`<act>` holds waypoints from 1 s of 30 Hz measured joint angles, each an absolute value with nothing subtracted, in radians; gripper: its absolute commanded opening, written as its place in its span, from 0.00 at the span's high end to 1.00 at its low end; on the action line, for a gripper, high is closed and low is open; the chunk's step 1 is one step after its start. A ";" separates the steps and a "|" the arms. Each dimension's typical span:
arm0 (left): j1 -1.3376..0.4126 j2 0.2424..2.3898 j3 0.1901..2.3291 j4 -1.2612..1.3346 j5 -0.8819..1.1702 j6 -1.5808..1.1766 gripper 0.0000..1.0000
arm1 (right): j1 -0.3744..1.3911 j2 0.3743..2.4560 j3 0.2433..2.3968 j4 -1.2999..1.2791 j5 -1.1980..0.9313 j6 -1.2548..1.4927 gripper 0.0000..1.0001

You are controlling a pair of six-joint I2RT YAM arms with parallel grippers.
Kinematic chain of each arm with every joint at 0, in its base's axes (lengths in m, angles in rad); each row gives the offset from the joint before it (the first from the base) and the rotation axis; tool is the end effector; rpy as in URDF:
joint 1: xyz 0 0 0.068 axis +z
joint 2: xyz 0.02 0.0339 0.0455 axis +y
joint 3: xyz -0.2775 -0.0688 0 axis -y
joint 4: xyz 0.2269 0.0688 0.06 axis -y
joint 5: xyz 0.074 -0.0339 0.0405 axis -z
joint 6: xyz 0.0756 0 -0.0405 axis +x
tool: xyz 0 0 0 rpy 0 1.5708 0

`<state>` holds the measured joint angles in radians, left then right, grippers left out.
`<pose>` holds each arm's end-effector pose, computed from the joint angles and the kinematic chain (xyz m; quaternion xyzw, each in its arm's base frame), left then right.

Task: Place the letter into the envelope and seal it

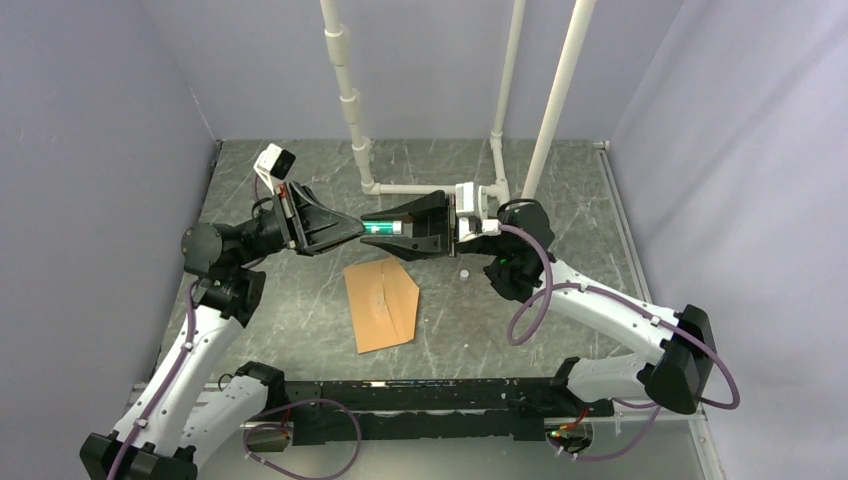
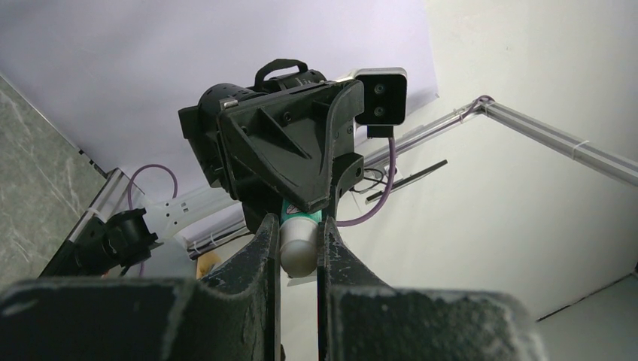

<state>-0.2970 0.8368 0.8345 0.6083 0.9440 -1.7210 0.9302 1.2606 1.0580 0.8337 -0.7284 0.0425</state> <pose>0.1336 -0.1049 0.4464 0.0350 0.5760 -0.7801 0.2418 0.1240 0.2505 0.4678 -0.4685 0.2457 0.5320 0.6612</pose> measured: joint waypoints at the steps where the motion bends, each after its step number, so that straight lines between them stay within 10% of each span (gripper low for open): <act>1: -0.297 0.835 0.834 0.609 0.944 -1.721 0.98 | 0.931 1.262 1.062 0.831 -0.730 0.040 0.63; 10: -0.298 0.833 0.834 0.630 0.943 -1.729 0.98 | 0.939 1.272 1.073 0.822 -0.740 0.029 0.60; 24: -0.303 0.829 0.811 0.706 0.936 -1.762 0.98 | 0.943 1.275 1.084 0.816 -0.738 0.026 0.94; 30: -0.303 0.820 0.813 0.666 0.929 -1.724 0.24 | 0.945 1.275 1.095 0.785 -0.734 0.026 1.00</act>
<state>-0.3031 0.8200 0.8127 0.6662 0.9287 -1.7237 0.9455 1.2755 1.0946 0.7845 -0.7338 0.0261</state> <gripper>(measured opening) 0.407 0.287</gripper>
